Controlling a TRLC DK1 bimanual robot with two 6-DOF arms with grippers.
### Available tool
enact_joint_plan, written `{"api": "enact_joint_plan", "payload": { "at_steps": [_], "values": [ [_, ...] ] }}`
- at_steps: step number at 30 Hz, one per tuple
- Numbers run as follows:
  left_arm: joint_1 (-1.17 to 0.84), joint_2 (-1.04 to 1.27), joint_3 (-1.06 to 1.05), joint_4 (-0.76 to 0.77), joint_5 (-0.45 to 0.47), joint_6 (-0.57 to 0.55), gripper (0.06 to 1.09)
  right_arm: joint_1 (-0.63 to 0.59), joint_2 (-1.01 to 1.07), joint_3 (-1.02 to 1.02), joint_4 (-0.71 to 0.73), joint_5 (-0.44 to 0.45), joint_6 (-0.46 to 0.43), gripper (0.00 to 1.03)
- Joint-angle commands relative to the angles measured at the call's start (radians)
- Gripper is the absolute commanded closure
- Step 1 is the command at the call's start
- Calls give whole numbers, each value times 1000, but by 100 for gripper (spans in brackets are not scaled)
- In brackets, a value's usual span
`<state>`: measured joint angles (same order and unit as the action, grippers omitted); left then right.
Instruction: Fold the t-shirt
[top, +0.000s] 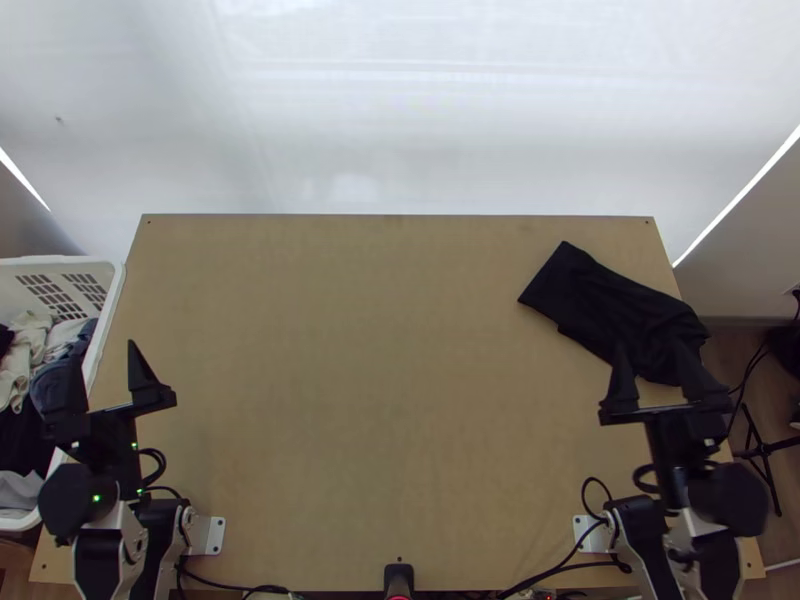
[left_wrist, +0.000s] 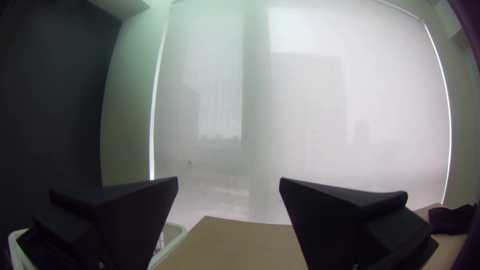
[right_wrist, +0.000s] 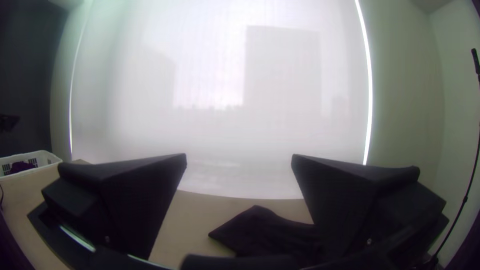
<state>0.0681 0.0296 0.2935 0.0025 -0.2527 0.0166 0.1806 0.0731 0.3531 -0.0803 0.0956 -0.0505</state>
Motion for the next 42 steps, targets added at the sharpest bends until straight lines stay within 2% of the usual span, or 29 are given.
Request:
{"api": "enact_joint_plan", "payload": {
  "at_steps": [1, 7, 13, 17, 20, 22, 42],
  "values": [
    [7, -33, -211, 146, -5, -4, 10, 28, -76, -263, 231, 1, 1, 5],
    [-17, -33, -289, 169, 12, -38, 10, 28, -76, -348, 263, 1, -2, 4],
    [-36, -31, -297, 62, 87, -46, 10, 19, -76, -350, 134, 0, -5, 4],
    [-54, -13, -292, 16, 135, -20, 10, 5, -73, -347, 88, 0, -43, 4],
    [-54, -7, -290, 4, 194, -20, 10, 3, -73, -345, 83, -8, -34, 4],
    [-54, -31, -290, 5, 201, -21, 10, 8, -73, -345, 85, -8, -2, 4],
    [-51, -31, -290, 5, 201, -21, 10, 8, -73, -345, 85, -8, -2, 4]
  ]
}}
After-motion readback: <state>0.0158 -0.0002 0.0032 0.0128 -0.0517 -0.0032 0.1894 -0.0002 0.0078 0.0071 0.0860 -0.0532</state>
